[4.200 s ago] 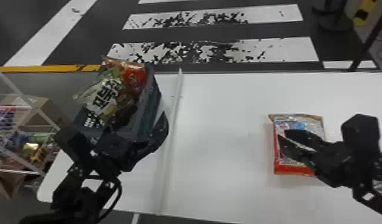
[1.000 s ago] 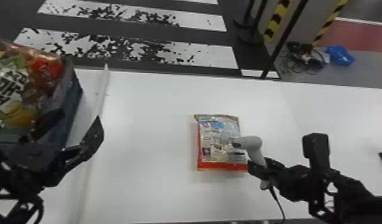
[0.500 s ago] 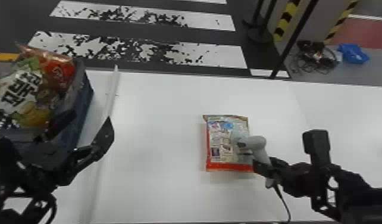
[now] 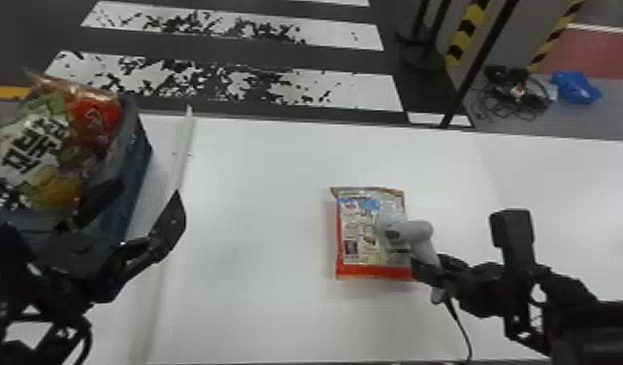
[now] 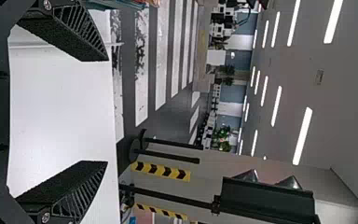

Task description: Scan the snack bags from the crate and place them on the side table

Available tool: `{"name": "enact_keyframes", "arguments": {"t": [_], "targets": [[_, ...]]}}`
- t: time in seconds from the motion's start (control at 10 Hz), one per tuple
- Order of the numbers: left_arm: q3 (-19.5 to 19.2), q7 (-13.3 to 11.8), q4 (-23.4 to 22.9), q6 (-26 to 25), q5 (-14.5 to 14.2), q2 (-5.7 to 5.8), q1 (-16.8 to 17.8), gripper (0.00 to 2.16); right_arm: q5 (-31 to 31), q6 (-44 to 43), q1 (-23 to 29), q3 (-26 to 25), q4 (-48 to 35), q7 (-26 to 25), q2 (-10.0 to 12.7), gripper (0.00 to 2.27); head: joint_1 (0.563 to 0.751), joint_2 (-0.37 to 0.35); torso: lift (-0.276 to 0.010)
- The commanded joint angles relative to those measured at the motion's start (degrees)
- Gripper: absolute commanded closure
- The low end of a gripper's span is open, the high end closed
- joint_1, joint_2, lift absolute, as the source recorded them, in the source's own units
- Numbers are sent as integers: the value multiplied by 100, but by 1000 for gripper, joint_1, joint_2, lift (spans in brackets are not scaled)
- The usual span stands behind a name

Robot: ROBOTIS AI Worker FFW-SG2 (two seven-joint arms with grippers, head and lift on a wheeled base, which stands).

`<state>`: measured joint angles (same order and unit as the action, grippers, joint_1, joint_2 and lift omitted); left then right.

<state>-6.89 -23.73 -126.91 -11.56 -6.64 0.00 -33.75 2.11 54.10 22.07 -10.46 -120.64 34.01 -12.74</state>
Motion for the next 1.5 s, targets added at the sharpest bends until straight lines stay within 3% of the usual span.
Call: {"name": "enact_keyframes", "arguments": {"t": [0.0, 0.2, 0.6, 0.9, 1.4], "targets": [[-5, 0, 0, 0, -4, -15, 0, 83, -8, -17, 17, -106, -30, 0, 0, 2236, 695, -122, -94], [-14, 0, 0, 0, -13, -15, -9, 83, -123, -211, 17, -484, 111, 0, -9, 2236, 695, -134, -94], [-14, 0, -9, 17, -22, -15, 0, 83, -246, -1019, -106, -1125, 972, -114, -132, 2236, 695, -229, -94], [-31, -18, -26, 17, -39, -15, -9, 83, -246, -1353, -221, -1284, 1526, -167, -264, 2233, 695, -303, -94], [-23, -18, -44, 0, -39, -15, -27, 83, -246, -1459, -300, -1266, 1948, -211, -378, 2209, 695, -340, -94]]}}
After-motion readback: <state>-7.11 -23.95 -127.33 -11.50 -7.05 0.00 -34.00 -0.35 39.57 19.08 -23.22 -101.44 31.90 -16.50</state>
